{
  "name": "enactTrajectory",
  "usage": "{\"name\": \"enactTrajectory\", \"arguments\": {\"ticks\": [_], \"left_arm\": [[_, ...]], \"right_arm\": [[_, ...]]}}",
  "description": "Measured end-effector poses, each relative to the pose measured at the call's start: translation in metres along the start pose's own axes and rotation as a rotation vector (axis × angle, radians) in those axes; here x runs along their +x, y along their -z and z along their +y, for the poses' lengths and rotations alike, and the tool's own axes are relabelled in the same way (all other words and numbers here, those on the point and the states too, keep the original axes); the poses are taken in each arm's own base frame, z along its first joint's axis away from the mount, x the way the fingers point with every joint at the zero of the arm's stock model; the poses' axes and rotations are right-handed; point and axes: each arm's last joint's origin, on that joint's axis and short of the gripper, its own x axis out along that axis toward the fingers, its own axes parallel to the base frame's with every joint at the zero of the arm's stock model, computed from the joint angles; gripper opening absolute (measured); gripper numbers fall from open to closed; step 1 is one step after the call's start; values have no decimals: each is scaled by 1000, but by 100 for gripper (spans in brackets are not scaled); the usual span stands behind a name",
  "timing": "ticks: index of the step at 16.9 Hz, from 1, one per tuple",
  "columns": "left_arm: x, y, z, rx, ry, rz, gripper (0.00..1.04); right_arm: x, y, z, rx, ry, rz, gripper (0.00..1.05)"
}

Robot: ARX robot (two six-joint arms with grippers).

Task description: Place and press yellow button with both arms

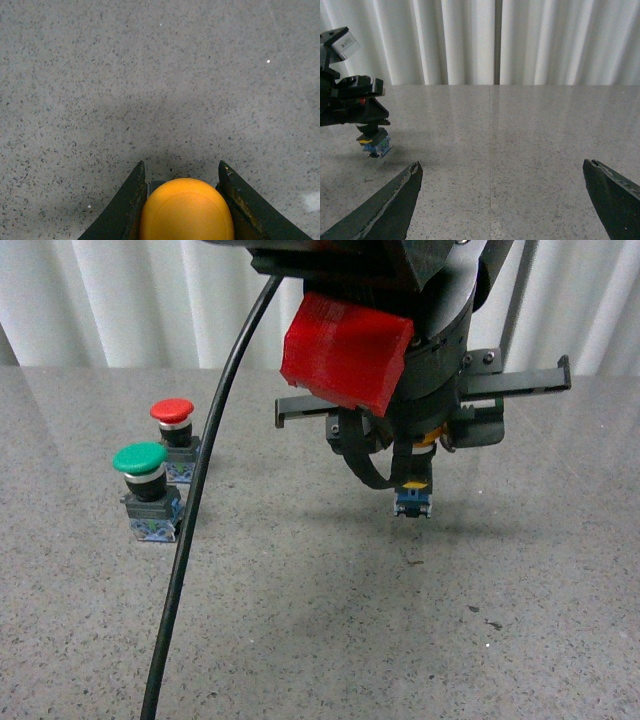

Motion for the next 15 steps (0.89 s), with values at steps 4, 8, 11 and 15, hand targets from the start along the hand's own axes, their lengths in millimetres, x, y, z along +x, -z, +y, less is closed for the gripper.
{"name": "enactTrajectory", "arguments": {"ticks": [4,8,11,15], "left_arm": [[11,5,-2,10,12,38,37],[13,1,20,8,28,37,37],[12,0,25,30,26,49,37],[12,3,24,45,50,56,65]], "right_arm": [[0,0,0,0,0,0,98],[0,0,0,0,1,0,98],[0,0,0,0,0,0,98],[0,0,0,0,0,0,98]]}}
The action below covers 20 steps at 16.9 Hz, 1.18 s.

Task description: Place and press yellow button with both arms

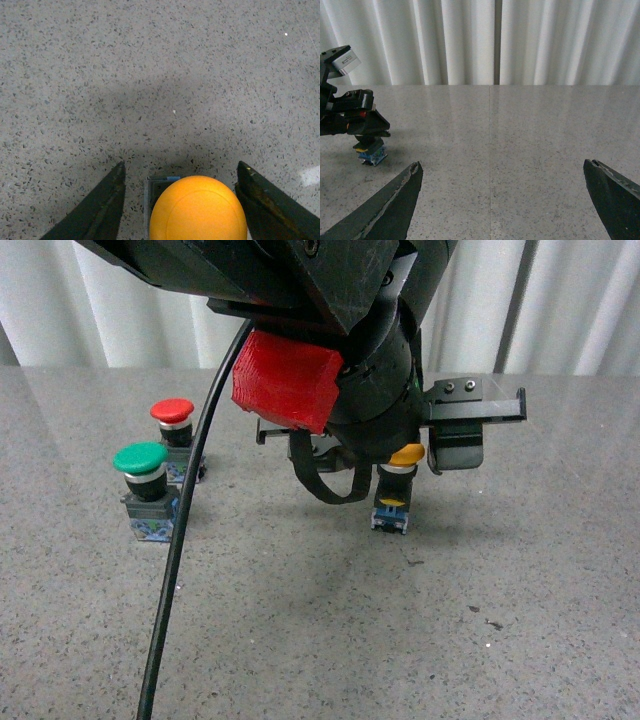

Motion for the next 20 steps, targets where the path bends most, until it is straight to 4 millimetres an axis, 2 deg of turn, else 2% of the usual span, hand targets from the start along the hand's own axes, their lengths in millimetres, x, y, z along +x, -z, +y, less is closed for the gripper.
{"name": "enactTrajectory", "arguments": {"ticks": [3,4,5,8,13,14,15,16,18,19,20], "left_arm": [[1,-1,-1,-2,25,-25,94],[1,0,0,0,32,-37,100],[2,1,0,8,45,-57,97],[2,3,1,69,75,-165,98],[-6,-3,2,233,41,-528,98],[-11,-5,3,195,-45,-659,93],[-21,3,17,134,-165,-732,83],[-38,23,42,93,-259,-753,71],[-74,42,92,52,-328,-793,50],[-95,53,114,39,-352,-810,39],[-108,68,124,48,-343,-798,28]], "right_arm": [[0,0,0,0,0,0,98],[0,0,0,0,0,0,98],[0,0,0,0,0,0,98],[0,0,0,0,0,0,98],[0,0,0,0,0,0,98],[0,0,0,0,0,0,98],[0,0,0,0,-1,0,98],[0,0,0,0,0,0,98],[0,0,0,0,0,0,98],[0,0,0,0,0,0,98],[0,0,0,0,0,0,98]]}}
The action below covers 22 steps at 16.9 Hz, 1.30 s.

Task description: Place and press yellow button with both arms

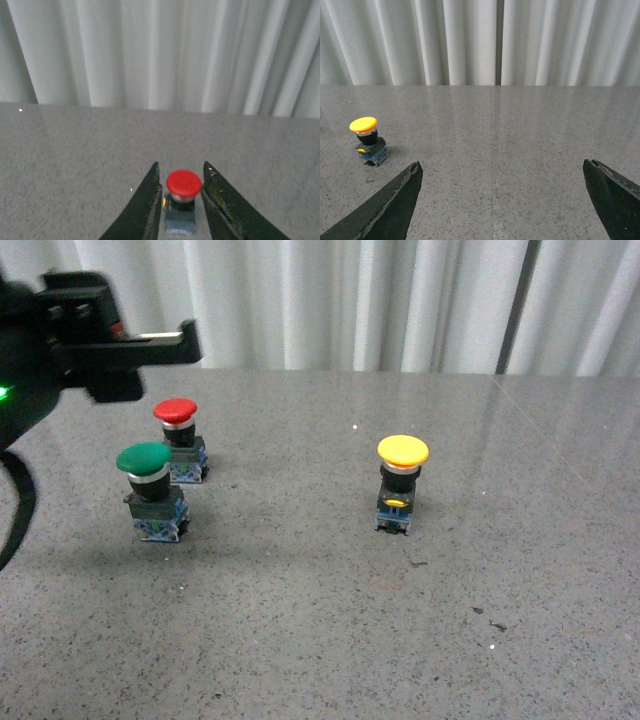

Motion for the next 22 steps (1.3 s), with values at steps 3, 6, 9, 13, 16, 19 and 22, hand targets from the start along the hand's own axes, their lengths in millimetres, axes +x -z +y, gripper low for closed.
{"name": "enactTrajectory", "arguments": {"ticks": [3,6,9,13,16,19,22], "left_arm": [[-51,19,54,18,14,35,2],[-77,19,73,21,29,43,2],[-99,20,88,21,23,54,2],[-108,17,93,19,27,43,2],[-120,17,106,18,23,47,2],[-128,13,106,18,30,32,2],[-135,10,107,17,29,22,2]], "right_arm": [[0,0,0,0,0,0,98],[0,0,0,0,0,0,98],[0,0,0,0,0,0,98],[0,0,0,0,0,0,98],[0,0,0,0,0,0,98],[0,0,0,0,0,0,98],[0,0,0,0,0,0,98]]}}
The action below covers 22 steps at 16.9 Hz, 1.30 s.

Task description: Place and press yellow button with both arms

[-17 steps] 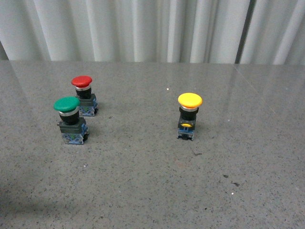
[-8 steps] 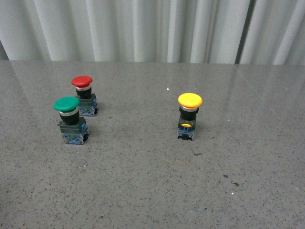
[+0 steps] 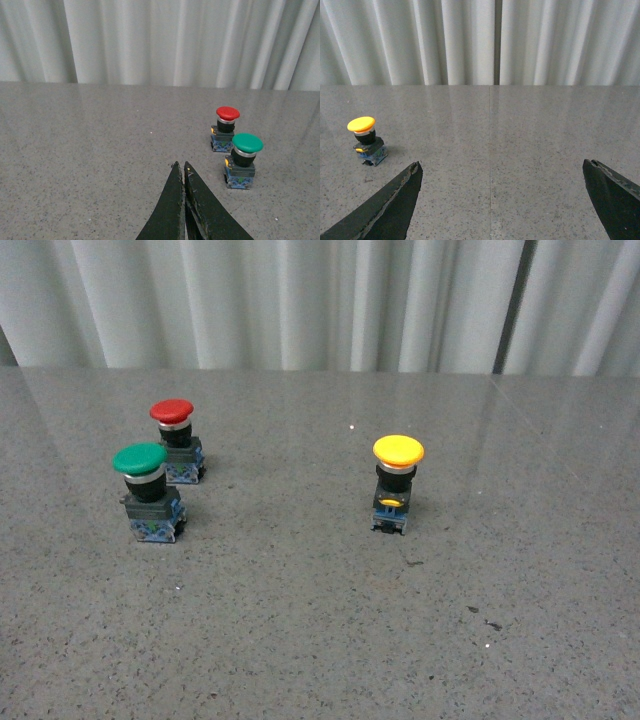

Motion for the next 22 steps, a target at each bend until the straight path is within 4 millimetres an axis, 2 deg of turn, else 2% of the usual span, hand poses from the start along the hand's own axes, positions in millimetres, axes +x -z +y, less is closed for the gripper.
{"name": "enactTrajectory", "arguments": {"ticks": [15,17,18,22], "left_arm": [[-22,-2,0,0,0,-8,2],[-32,3,0,0,0,19,2],[-33,-2,0,0,-2,-18,2],[-33,2,0,0,0,4,2]], "right_arm": [[0,0,0,0,0,0,98],[0,0,0,0,0,0,98],[0,0,0,0,0,0,98],[0,0,0,0,0,-1,98]]}}
